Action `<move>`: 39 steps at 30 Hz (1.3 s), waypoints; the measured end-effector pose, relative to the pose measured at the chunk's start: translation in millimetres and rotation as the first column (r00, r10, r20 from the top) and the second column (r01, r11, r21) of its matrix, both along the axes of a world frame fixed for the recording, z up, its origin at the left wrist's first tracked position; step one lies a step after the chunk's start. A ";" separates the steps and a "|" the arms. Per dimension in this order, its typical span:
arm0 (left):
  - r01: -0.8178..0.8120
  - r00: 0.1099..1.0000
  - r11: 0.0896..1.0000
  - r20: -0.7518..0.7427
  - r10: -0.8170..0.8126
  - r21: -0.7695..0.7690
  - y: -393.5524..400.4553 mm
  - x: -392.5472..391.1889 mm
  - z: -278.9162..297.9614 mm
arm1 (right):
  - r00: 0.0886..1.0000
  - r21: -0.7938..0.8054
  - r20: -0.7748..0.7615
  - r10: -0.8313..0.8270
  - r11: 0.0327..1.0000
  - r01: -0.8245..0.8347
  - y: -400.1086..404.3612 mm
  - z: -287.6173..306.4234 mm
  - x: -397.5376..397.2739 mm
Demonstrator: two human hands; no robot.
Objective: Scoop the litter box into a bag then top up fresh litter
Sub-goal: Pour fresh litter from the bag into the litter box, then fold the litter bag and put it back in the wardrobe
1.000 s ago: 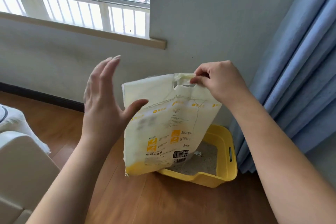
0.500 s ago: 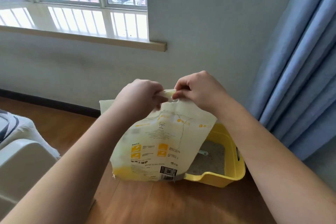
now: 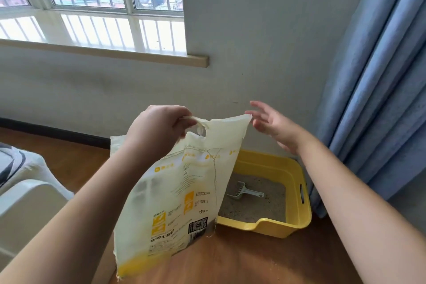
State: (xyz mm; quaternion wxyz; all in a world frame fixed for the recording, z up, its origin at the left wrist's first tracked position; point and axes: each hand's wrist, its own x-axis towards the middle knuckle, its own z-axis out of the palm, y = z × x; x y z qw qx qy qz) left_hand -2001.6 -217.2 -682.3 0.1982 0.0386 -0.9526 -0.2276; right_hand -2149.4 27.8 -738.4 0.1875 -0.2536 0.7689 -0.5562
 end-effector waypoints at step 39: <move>0.181 0.962 0.322 -0.234 0.137 0.929 -66.4 28.1 -76.6 | 0.947 -0.380 0.262 -0.186 0.882 0.278 -71.2 22.1 33.6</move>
